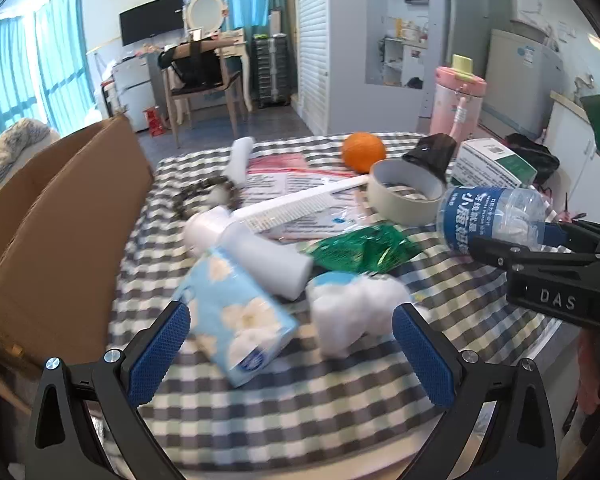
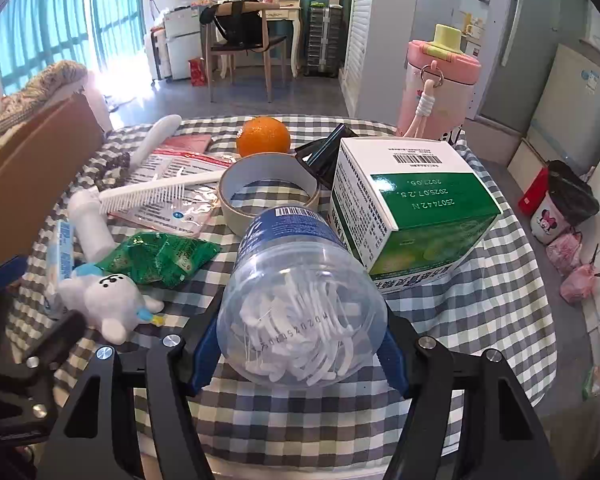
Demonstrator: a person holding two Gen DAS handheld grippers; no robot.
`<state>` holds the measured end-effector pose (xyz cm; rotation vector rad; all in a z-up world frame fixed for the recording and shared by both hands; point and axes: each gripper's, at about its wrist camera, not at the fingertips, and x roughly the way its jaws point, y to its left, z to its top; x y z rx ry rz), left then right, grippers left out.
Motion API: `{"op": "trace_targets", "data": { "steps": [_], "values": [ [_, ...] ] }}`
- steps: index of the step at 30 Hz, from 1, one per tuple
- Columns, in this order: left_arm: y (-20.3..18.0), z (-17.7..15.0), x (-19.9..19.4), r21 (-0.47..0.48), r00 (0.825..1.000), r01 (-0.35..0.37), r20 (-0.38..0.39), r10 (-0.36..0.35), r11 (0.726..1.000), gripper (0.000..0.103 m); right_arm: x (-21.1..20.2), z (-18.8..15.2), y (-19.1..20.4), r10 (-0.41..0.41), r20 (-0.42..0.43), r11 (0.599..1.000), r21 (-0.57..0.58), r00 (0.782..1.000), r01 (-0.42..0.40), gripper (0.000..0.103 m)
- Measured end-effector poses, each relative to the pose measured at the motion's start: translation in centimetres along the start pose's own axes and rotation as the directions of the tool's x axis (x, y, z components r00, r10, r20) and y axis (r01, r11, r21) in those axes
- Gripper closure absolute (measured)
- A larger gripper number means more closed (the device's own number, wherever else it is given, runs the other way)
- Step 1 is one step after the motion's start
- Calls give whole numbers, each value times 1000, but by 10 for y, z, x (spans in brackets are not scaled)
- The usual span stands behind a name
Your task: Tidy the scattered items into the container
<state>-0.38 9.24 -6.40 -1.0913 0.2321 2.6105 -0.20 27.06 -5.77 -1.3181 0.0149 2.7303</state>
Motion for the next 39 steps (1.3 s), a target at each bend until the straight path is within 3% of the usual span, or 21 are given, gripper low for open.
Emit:
{"op": "trace_targets", "data": {
  "steps": [5,13,16,18,19,20,28,39],
  "values": [
    [-21,1,17,16,999,14,-50,-13,1000,0,4,1,-6,19,-7,1000,16,1000,-18,37],
    [-46,1,35,103,995,-82,-47,87,991,0,9,-3,-15,36,-12,999,30,999,-35,38],
    [-48,-1,37,122,994,-84,-60,92,989,0,12,-2,-15,40,-15,999,30,999,-40,38],
    [-47,-2,34,136,994,-78,-62,87,988,13,12,-2,-14,41,-13,999,31,999,-41,38],
    [-47,-2,32,140,994,-76,-62,85,987,28,12,-2,-14,42,-11,999,31,999,-42,38],
    [-45,-2,30,139,995,-69,-68,79,988,36,11,-2,-15,43,-10,999,32,999,-43,38],
    [-28,0,18,98,994,-26,-100,35,995,37,-1,-2,-15,43,16,999,28,999,-43,39],
    [-15,19,-24,74,999,-37,-3,38,997,37,-33,8,-7,37,63,999,5,997,-38,40]
  ]
}}
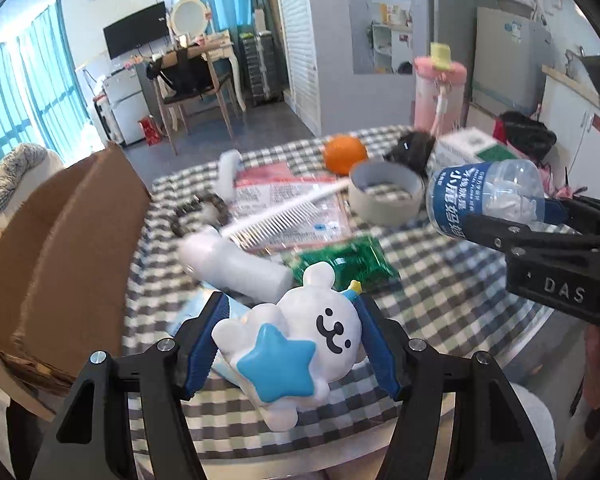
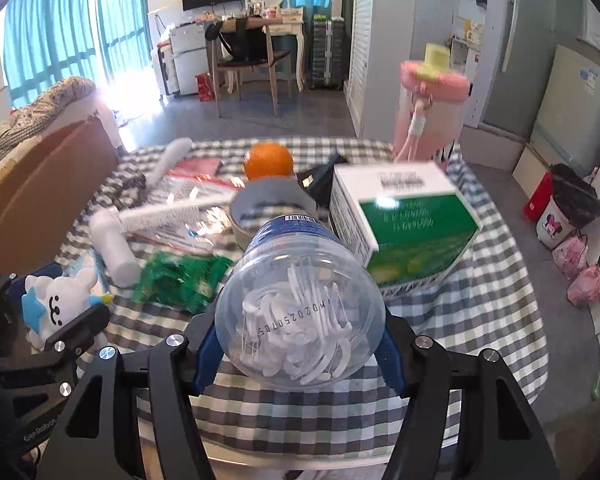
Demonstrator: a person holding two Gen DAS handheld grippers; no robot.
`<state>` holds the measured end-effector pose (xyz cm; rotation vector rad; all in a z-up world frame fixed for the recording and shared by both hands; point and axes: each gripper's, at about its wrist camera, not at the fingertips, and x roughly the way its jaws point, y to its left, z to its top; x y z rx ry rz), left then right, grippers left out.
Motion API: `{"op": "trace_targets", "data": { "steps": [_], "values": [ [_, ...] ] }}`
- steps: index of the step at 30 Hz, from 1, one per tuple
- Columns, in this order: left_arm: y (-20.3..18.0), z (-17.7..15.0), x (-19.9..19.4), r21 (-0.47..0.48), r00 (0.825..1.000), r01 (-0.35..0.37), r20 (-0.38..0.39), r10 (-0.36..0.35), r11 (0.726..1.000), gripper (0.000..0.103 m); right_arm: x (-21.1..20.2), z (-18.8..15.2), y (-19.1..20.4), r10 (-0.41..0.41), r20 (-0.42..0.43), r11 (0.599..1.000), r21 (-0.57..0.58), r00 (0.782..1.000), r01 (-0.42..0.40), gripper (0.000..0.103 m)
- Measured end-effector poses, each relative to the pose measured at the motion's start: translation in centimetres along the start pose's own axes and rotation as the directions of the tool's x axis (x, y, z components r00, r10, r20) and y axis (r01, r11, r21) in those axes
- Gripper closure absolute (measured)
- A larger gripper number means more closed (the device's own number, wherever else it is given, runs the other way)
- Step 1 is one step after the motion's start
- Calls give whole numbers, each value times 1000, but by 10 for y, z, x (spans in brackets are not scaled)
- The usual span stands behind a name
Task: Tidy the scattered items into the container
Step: 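Carry plush toy and bottle into the cardboard box and release both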
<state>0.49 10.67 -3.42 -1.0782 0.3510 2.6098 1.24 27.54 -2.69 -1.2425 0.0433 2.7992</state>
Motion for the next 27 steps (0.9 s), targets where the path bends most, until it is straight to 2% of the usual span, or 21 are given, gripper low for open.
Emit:
{"op": "trace_targets", "data": {
  "steps": [4,9,13,16,21,27],
  "values": [
    [16,14,-17,-28,999,-12,36,13,1000,37,-21,13,14,9,40,1000,-27,999,-8,40],
    [54,33,-43,-96,994,-54,91,63,994,37,-46,38,43,37,89,996,-85,995,-30,40],
    [96,43,-63,-156,985,-84,136,105,984,37,-63,61,79,100,127,985,-153,987,-81,40],
    [131,47,-79,-198,974,-122,165,156,973,37,-72,81,119,174,155,966,-221,973,-137,40],
    [194,44,-89,-274,955,-218,138,262,937,37,-68,109,195,314,144,912,-320,939,-256,40],
    [264,26,-79,-358,922,-346,41,385,867,37,-37,120,280,393,71,848,-415,917,-331,40]
  ]
}}
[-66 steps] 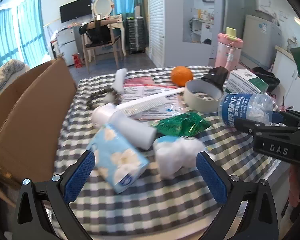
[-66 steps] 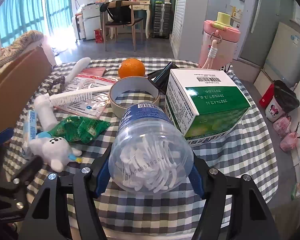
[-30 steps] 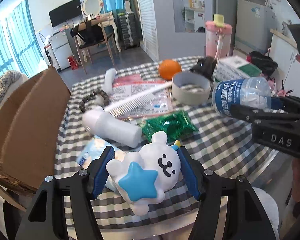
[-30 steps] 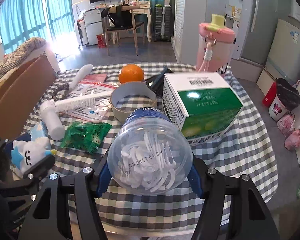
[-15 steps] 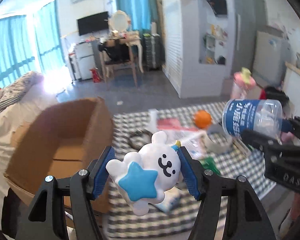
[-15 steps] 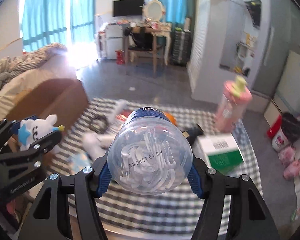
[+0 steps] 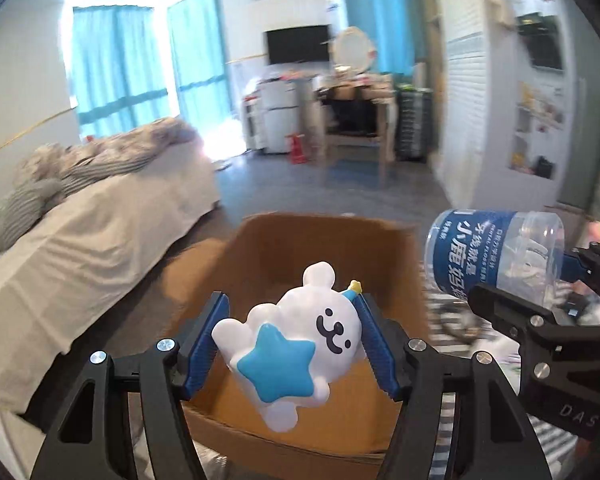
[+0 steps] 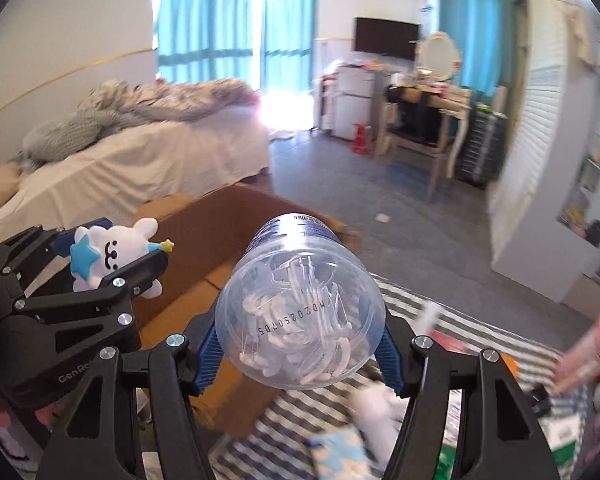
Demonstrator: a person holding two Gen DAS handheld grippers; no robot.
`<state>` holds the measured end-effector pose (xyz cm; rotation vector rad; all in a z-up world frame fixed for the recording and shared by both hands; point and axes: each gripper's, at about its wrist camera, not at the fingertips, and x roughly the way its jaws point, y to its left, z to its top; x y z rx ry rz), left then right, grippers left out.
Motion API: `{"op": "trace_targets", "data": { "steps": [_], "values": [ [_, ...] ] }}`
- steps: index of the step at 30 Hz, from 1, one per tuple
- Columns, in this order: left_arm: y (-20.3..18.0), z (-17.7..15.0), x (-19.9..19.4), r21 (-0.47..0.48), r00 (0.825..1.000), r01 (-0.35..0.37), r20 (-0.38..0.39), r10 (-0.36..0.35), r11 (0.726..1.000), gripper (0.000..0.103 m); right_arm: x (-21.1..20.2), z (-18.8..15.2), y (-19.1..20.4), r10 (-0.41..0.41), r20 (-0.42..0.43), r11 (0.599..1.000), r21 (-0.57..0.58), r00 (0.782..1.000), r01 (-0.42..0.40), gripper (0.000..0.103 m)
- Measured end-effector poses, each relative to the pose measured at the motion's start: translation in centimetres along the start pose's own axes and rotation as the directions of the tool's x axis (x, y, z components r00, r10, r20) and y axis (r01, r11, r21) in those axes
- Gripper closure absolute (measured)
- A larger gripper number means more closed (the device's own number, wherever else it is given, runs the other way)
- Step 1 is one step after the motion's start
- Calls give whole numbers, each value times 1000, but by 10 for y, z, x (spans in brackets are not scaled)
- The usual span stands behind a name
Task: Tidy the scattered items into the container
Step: 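Carry plush toy and bottle into the cardboard box and release both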
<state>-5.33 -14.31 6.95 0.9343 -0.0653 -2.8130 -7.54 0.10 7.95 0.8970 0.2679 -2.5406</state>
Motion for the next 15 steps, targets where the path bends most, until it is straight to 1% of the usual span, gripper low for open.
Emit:
{"op": "trace_targets", "data": {
  "steps": [3,7,13,15],
  "values": [
    [21,-6,22,-34,998,-42,-41,40,999,37,35,3,16,11,-46,999,-36,999,-13,40],
    [33,-20,50,-52,993,-56,-108,50,997,37,70,-6,31,29,-122,998,-61,992,-36,40],
    [29,-35,85,-46,981,-69,-185,59,997,37,105,-22,35,12,-187,994,-100,982,-31,40],
    [27,-40,94,-39,975,-89,-207,79,995,36,110,-25,35,-6,-195,993,-115,981,-17,40]
  ]
}}
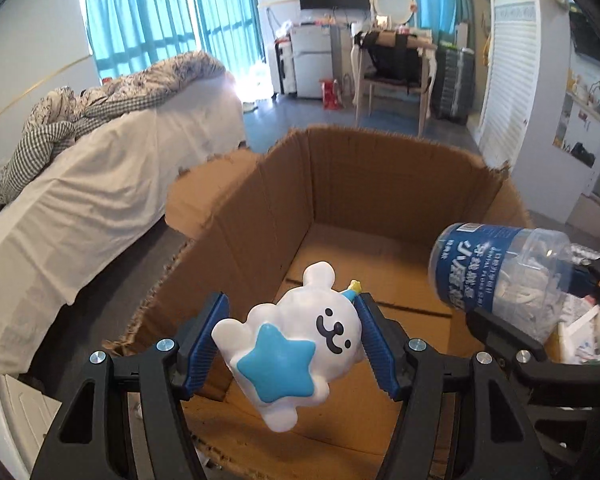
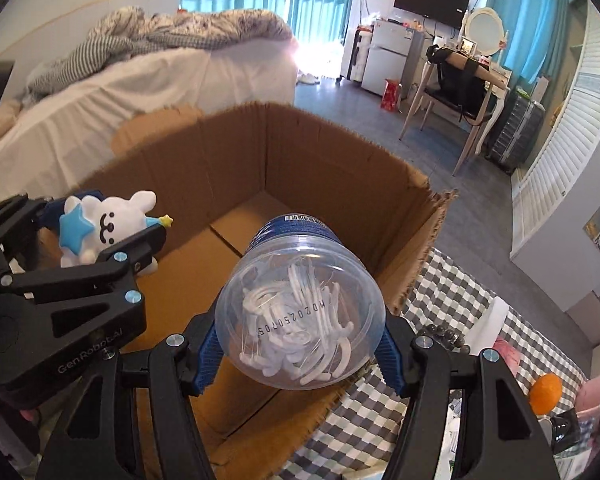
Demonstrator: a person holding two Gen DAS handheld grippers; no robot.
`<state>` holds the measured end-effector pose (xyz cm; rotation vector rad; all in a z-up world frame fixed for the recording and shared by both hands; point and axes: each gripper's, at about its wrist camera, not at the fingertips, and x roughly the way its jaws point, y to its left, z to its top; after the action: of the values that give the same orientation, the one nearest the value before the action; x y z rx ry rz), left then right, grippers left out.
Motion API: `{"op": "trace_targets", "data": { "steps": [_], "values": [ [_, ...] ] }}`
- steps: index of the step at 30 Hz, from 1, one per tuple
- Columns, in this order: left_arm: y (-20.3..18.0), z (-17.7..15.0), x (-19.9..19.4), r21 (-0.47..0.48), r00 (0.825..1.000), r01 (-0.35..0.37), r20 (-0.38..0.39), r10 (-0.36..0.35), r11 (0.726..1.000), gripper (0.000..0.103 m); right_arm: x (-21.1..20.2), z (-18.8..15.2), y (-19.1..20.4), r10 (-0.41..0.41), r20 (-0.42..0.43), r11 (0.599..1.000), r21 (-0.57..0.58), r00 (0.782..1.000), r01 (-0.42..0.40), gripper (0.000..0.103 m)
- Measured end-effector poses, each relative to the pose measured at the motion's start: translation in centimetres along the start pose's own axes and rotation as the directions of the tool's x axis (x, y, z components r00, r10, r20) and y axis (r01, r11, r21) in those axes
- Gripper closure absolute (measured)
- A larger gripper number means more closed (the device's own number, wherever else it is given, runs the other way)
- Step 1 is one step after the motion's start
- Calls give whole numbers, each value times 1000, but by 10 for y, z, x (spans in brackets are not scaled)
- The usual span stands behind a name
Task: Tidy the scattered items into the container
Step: 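Carry plush toy and bottle into the cardboard box and release both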
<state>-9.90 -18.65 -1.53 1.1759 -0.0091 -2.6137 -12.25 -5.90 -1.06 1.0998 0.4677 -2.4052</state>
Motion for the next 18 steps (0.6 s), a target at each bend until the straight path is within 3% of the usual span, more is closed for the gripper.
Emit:
{"op": "trace_targets", "data": {
  "steps": [4,6,9,12,18],
  "values": [
    [-4,-3,6,9,999,-42,-19,42,999,32,1,-3,9,-57,14,997,-58,998,57,39],
    [-1,-3,4,-5,997,-72,-13,72,997,14,1,-5,6,-47,12,998,-44,999,48,37],
    [7,-2,-3,-34,997,-79,11,80,996,1,-5,-5,-2,-23,22,1000,-10,999,23,29],
    [6,0,-14,-35,998,-65,26,66,997,0,-19,-4,-8,-28,55,1000,8,998,28,23],
    [-8,6,-50,-5,996,-20,92,20,1000,0,-66,-9,-37,-63,143,996,68,988,54,23]
  ]
}}
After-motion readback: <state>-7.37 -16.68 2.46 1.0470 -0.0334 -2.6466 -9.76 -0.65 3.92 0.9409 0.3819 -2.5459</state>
